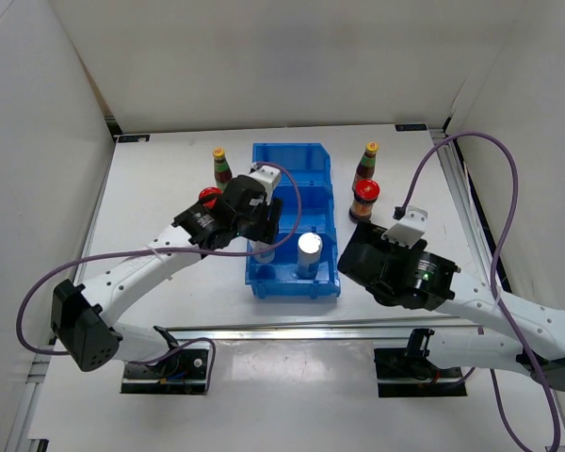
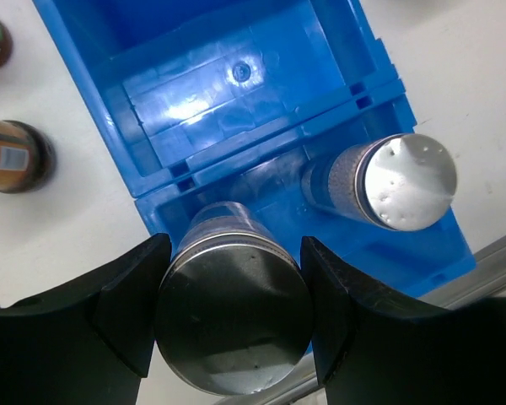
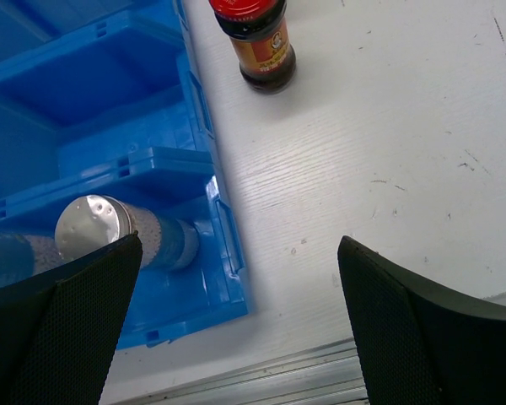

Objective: Organize the condiment bottles

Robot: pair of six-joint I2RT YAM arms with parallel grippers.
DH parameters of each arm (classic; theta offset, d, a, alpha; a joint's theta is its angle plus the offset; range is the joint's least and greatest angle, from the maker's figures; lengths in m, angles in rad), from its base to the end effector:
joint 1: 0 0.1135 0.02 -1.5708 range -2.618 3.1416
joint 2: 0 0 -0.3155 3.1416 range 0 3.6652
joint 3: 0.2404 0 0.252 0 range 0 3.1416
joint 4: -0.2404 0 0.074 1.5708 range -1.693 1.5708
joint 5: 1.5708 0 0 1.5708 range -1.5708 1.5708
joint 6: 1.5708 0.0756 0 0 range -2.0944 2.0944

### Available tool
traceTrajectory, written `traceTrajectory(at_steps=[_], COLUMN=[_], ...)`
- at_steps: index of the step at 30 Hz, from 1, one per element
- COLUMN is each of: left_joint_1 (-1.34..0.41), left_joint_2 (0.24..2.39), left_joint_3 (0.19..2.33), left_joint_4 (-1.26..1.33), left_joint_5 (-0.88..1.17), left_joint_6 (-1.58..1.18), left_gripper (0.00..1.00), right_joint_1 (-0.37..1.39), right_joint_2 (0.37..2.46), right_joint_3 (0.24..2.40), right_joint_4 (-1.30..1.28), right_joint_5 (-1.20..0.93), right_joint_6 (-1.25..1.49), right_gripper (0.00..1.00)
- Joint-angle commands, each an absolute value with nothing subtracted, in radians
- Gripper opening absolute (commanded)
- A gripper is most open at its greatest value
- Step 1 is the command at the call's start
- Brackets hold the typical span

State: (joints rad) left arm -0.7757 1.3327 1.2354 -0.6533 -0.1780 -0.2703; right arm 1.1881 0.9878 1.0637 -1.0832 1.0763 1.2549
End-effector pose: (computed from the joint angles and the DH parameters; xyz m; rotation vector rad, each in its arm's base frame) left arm 0.2261 -0.2030 0.3548 0.4945 2.2760 -0.3255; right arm 0.1157 0.1092 0.3624 0.4033 1.9447 0.1325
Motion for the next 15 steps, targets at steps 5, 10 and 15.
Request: traceTrajectory(at_steps=[5, 10, 15], left_joint_1=[-0.792, -0.801, -0.822], left_joint_2=[1.315, 1.324, 1.333], left_joint_3=[1.135, 1.103, 1.124], left_joint_4=[-0.474, -0.414, -0.414], left_joint_5=[-0.167, -0.158, -0.193], left_joint_6=[-0.296, -0.305, -0.293], left_gripper=[0.33, 0.64, 1.00], right_joint_1=[1.195, 1.195, 1.195], right_joint_2=[0.971, 0.971, 0.971], right_joint_3=[1.045, 1.045, 1.045], right_joint_4=[-1.092, -1.092, -1.092], right_joint_5=[1.127, 1.127, 1.127], right_joint_6=[1.293, 1.293, 1.293], right_gripper=[1.00, 1.00, 1.00])
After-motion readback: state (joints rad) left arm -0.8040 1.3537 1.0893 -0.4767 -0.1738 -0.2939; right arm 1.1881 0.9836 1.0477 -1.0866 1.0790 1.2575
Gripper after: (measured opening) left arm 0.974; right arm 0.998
